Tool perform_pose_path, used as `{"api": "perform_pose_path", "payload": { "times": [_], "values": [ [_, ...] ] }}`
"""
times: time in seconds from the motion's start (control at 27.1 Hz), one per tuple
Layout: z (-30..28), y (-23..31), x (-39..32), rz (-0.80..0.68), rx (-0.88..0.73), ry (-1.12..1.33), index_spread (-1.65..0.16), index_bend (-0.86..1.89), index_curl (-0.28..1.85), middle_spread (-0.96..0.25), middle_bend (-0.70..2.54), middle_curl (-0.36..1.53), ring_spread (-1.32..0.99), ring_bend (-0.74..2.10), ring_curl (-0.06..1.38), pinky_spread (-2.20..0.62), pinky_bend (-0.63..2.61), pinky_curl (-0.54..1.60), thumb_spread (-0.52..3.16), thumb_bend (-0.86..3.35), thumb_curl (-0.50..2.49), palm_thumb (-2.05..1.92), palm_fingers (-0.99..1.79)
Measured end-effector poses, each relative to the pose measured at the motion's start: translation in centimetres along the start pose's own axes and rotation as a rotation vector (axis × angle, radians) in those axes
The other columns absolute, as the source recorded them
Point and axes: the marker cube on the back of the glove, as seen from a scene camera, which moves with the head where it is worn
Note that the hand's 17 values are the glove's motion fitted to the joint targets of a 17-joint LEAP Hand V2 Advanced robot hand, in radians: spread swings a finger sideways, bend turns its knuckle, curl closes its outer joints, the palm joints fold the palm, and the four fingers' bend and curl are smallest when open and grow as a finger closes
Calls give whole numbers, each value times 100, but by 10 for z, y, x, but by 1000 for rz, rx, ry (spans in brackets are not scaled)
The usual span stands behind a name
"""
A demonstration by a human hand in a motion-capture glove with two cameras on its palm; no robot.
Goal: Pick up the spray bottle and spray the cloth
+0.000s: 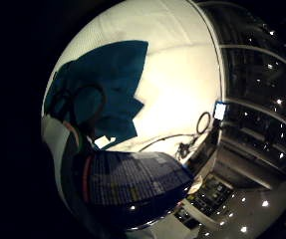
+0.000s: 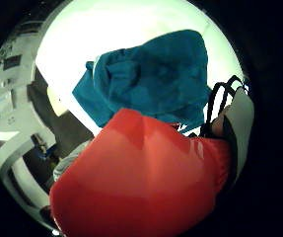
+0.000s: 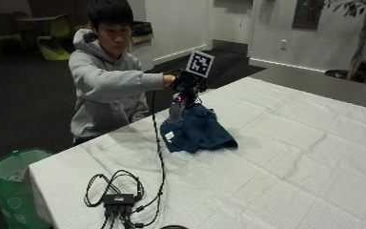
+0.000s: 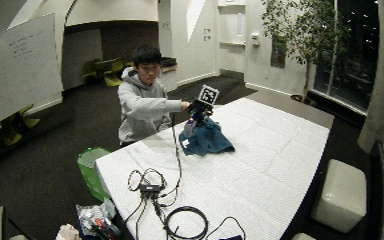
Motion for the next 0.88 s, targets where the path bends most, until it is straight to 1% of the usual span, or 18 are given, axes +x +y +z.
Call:
{"api": "perform_pose_path", "payload": {
  "times": [0.07,0.18,0.26,0.44,0.59,0.74,0.88],
  "values": [
    [-7,1,1,33,18,0,-15,55,51,-11,59,48,-18,46,43,-27,35,40,10,-3,71,95,139],
    [-7,-4,-1,148,14,-24,-15,55,51,-11,59,48,-18,46,43,-27,35,40,10,-3,72,95,139],
    [2,-9,-5,166,1,-31,-15,55,51,-11,59,48,-18,46,43,-27,35,40,9,-3,72,95,139],
    [33,-17,-15,87,-32,-21,-15,55,51,-11,60,48,-18,46,43,-28,35,40,9,-3,73,95,139],
    [40,-22,-26,-2,-17,-135,-15,55,51,-11,60,48,-18,46,43,-28,35,40,9,-3,73,95,139],
    [19,-23,-35,-27,94,-320,-15,54,52,-11,60,48,-18,46,43,-27,35,40,9,-3,73,95,139],
    [-19,-17,-39,-77,307,-564,-15,55,52,-11,60,48,-18,46,43,-27,35,40,10,-3,74,96,139]
  ]
}}
